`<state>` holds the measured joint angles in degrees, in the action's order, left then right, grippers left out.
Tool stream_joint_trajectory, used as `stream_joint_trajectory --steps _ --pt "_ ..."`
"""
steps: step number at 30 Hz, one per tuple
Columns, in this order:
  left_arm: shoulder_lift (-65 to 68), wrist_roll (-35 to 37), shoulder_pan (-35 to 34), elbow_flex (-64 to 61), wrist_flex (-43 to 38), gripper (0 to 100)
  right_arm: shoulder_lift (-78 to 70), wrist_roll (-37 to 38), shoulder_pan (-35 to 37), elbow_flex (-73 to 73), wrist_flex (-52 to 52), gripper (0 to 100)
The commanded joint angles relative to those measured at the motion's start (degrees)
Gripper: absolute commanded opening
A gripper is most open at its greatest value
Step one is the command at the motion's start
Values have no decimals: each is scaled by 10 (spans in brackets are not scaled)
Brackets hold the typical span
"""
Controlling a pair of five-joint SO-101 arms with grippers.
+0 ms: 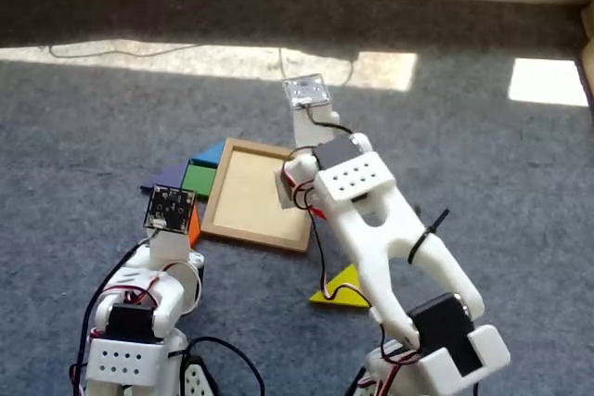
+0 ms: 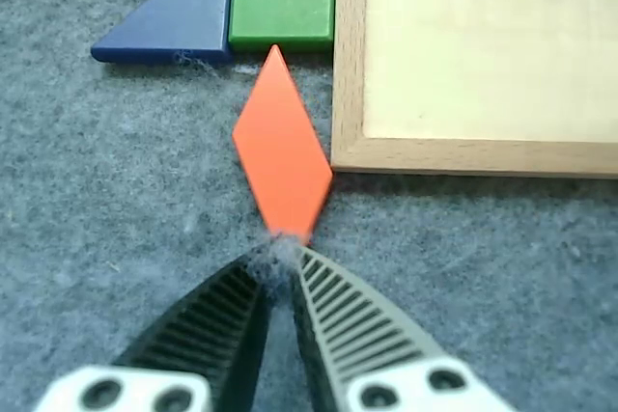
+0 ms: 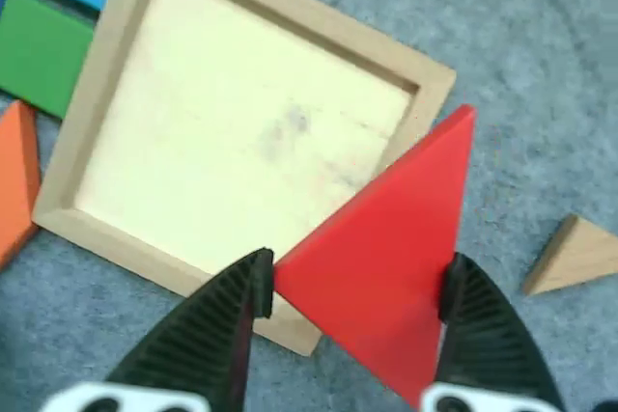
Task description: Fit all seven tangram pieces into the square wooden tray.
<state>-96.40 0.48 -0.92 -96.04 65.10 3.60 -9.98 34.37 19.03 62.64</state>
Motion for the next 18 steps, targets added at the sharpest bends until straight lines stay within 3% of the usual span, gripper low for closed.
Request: stream_joint_trajectory --steps 1,10,18 --pt "-6 -4 -7 -16 3 12 -29 -59 21 -85 5 184" --pt "-6 -4 -7 -16 3 12 -175 -229 60 -199 4 184" --pt "-6 -4 -7 -16 3 12 -211 -289 56 -221 4 189"
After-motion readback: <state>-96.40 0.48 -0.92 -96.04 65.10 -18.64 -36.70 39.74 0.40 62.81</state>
